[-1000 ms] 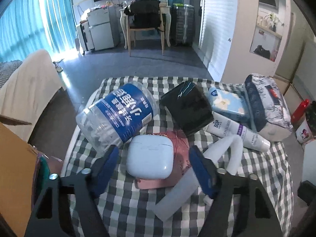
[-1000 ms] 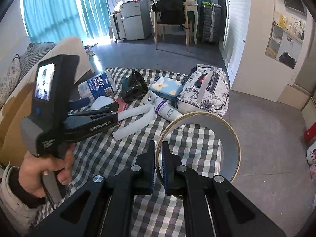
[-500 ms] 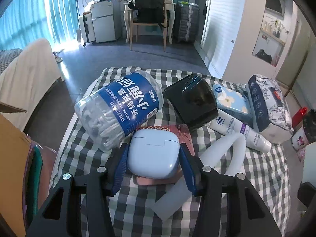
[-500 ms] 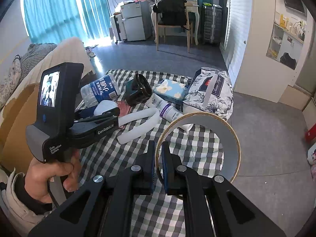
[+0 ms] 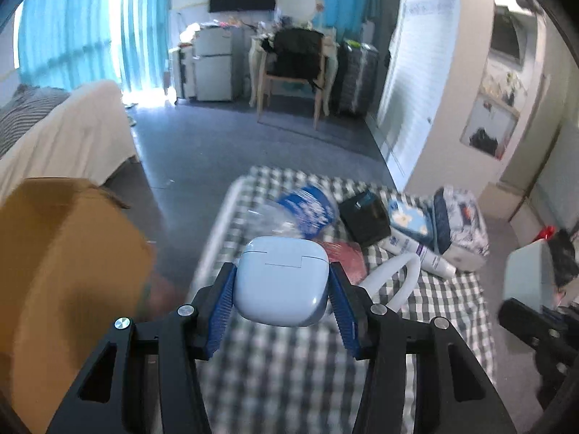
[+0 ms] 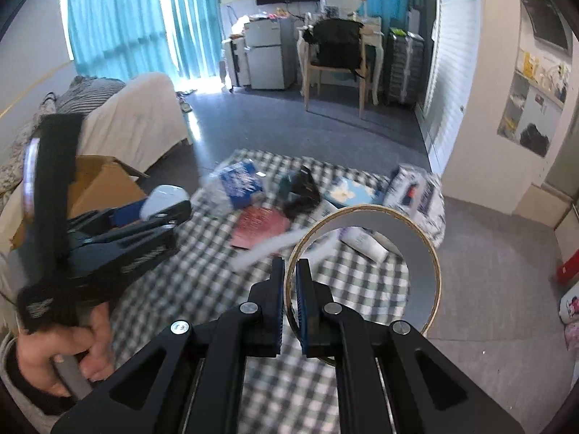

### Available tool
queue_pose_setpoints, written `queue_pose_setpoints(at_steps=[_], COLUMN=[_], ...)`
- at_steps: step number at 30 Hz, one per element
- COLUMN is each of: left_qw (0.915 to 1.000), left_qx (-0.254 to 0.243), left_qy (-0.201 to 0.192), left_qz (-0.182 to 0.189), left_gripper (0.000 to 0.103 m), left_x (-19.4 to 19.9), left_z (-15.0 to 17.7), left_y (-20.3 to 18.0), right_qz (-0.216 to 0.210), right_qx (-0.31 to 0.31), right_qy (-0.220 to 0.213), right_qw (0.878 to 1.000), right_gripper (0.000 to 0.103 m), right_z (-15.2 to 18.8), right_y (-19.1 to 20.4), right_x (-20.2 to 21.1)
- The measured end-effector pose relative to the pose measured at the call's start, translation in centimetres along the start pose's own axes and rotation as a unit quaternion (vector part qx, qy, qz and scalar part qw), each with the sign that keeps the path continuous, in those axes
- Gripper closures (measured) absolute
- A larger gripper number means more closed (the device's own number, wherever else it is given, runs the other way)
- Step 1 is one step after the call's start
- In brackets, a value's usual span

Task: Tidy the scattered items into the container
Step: 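Carry the tape roll and blue earbud case to the box and release them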

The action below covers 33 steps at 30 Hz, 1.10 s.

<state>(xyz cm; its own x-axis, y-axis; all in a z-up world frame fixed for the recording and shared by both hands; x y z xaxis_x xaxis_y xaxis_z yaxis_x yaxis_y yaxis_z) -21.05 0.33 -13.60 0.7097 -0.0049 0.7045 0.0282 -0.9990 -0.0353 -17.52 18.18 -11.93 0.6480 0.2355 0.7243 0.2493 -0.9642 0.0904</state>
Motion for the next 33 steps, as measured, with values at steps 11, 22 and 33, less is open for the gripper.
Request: queue_pose_setpoints(at_steps=[11, 22, 33], left_qw=[0.9953, 0.9806, 0.98], left_qx=[0.055, 0.129, 0.143], left_qy=[-0.049, -0.052, -0.023], left_qz=[-0.063, -0.138, -0.137], left_gripper=[0.052, 0.052, 0.052], left_x=[12.5, 17.8, 15.2], left_z=[0.1, 3.4, 5.5], left_y=[14.3, 30.0, 34.6], right_qz=[-0.049, -0.139, -0.131], right_qx=[0.077, 0.16, 0.202], right_qy=[-0.027, 0.008, 0.076], right_qw=[0.995, 0.977, 0.968], right_gripper=[0.097, 0.097, 0.083], right_z=[-2.6, -1.7, 1.8], right_y=[14.3, 31.3, 38.0], right_x=[2.8, -0.7, -8.8])
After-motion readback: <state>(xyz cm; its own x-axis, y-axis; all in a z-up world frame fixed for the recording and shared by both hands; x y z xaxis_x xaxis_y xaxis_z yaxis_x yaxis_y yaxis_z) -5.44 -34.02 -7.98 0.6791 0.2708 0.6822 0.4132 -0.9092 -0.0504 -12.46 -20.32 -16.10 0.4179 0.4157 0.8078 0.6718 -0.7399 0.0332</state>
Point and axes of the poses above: each gripper's, at about its wrist camera, not at the fingertips, and x roughly against the way its jaws point, y to its left, z to its underside, the point moved 10 cm from there along -x, roughly the way its jaws point, and after that the axes turned 3 degrees about -x, right-handed, at the moved point
